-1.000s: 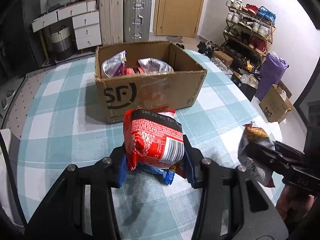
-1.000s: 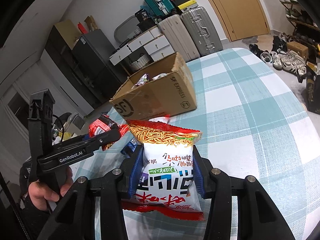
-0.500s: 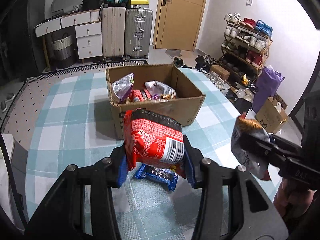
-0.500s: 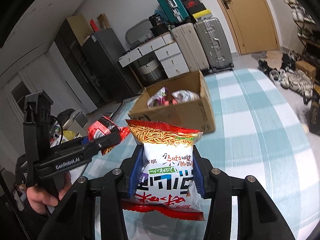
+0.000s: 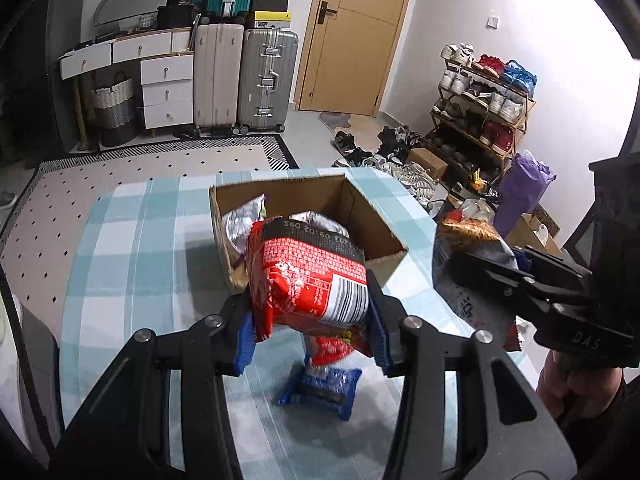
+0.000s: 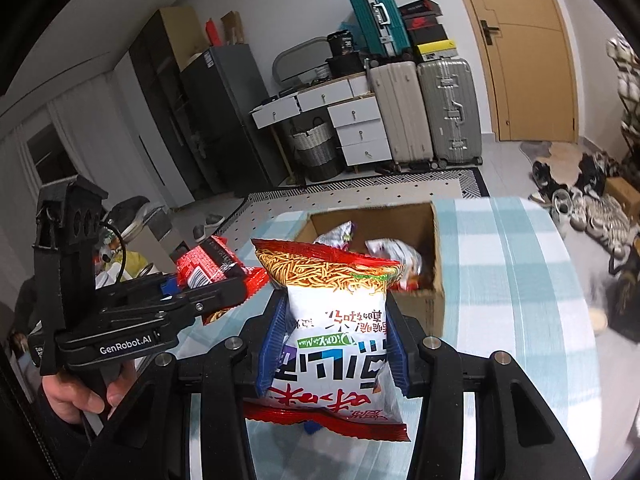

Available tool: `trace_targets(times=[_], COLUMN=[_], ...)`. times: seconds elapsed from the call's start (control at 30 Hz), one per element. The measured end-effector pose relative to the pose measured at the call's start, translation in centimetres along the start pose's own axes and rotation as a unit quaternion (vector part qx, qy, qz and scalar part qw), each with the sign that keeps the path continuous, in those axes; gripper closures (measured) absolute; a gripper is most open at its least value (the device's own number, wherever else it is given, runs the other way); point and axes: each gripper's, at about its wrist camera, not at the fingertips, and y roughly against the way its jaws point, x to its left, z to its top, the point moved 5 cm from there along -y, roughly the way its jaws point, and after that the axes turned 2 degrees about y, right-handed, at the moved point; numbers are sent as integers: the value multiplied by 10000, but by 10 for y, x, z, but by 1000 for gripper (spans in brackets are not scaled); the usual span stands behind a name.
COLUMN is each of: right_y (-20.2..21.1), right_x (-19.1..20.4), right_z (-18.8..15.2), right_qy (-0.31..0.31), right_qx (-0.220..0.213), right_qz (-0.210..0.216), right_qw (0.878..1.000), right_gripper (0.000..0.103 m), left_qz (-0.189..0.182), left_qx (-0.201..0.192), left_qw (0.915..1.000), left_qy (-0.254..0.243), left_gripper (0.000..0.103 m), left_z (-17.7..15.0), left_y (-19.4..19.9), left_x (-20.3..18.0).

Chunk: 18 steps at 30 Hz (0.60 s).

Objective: Organize snacks
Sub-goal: 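Carry the red wafer pack and white noodle bag over the box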

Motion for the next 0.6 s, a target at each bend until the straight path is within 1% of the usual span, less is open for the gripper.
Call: trace_targets(times=[0.23, 0.37, 0.5, 0.6], right_y=[-19, -32, -47, -59], right_x=[4, 3, -1, -7], right_z=[36, 57, 73, 80], right_qy=[179, 292, 287, 323], right_qx=[41, 39, 67, 68], right_qz=[-42, -63, -35, -174], right_qw=[9998, 9995, 9996, 9993], right_gripper=[58, 58, 58, 58], left_qz=[57, 120, 136, 125], left_qx=[-45, -48, -8, 71], left_qw=[9999, 9999, 9999, 9999], left_qy=[-106, -29, 45, 50], left_gripper=[60, 60, 60, 60], left_z=[41, 66, 83, 92], left_y=[-11, -28, -44, -60], left_x=[0, 6, 13, 16])
